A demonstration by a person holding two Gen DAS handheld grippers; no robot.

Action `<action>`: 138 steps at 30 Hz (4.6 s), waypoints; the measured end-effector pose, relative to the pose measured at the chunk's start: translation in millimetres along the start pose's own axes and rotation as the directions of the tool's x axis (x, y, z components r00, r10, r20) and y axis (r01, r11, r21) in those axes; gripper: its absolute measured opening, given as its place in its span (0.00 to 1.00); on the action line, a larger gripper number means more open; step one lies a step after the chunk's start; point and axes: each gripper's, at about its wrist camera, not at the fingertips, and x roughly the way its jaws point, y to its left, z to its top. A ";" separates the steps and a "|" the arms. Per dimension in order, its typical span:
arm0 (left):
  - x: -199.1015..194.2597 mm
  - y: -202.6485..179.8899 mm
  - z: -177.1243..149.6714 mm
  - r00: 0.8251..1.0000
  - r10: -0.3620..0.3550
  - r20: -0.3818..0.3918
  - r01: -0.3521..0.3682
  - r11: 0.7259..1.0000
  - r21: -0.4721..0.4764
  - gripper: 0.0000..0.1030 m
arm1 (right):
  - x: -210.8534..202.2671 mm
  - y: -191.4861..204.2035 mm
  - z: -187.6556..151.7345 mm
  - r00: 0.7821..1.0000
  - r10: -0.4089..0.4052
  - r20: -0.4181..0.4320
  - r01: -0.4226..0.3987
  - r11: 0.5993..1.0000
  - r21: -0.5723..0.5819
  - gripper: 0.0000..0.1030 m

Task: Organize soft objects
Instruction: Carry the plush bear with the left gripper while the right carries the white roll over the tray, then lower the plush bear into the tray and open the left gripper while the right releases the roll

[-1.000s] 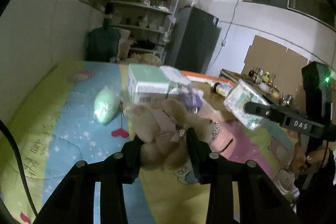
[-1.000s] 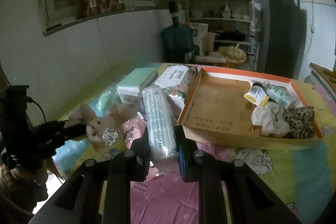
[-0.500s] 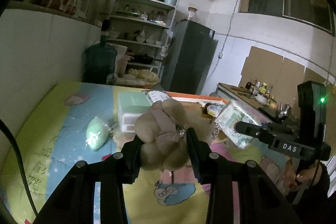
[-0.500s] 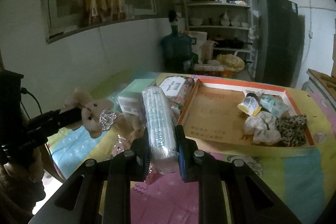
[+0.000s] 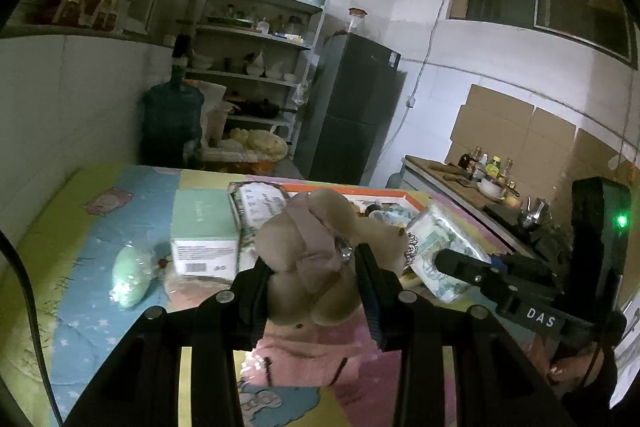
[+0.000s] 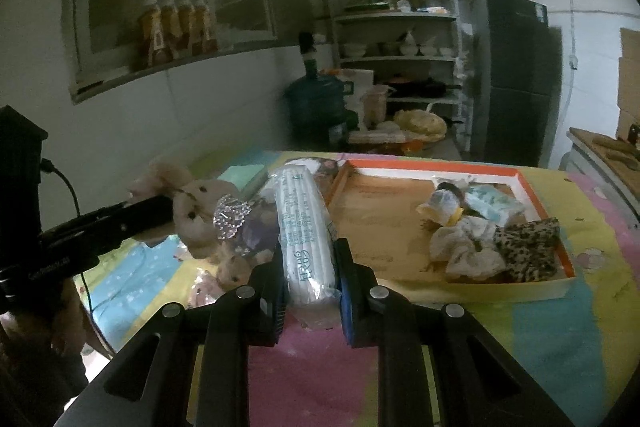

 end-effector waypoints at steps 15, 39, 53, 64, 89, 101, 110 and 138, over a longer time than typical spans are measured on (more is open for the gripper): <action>41.5 -38.7 11.7 0.999 0.043 -0.029 -0.044 0.999 -0.029 0.38 | -6.8 -42.2 3.3 0.998 -0.051 0.036 0.049 0.996 0.071 0.21; 125.8 -80.2 15.5 0.993 0.064 -0.098 -0.068 0.997 -0.040 0.38 | 7.7 -116.0 8.8 0.987 -0.149 0.055 0.137 0.973 0.186 0.21; 170.6 -83.7 13.9 0.977 0.126 -0.170 -0.133 0.991 -0.030 0.38 | 33.6 -156.1 4.1 0.985 -0.175 -0.004 0.171 0.955 0.241 0.21; 191.1 -84.7 10.8 0.969 0.139 -0.206 -0.147 0.989 -0.027 0.38 | 46.0 -170.6 3.3 0.984 -0.177 -0.033 0.180 0.949 0.258 0.21; 220.1 -76.1 -0.8 0.947 0.143 -0.287 -0.158 0.987 -0.031 0.39 | 79.6 -170.1 1.5 0.962 -0.241 -0.127 0.262 0.946 0.191 0.21; 225.6 -74.3 -3.4 0.942 0.141 -0.303 -0.157 0.987 -0.029 0.45 | 89.2 -168.6 0.5 0.957 -0.244 -0.156 0.271 0.945 0.183 0.21; 223.5 -80.9 -3.5 0.940 0.154 -0.304 -0.158 0.987 0.010 0.53 | 85.7 -172.2 -2.1 0.962 -0.232 -0.147 0.260 0.941 0.215 0.27; 175.6 -85.3 12.4 0.967 0.150 -0.208 -0.151 0.988 0.011 0.70 | 42.3 -161.1 8.5 0.966 -0.258 -0.031 0.258 0.932 0.256 0.57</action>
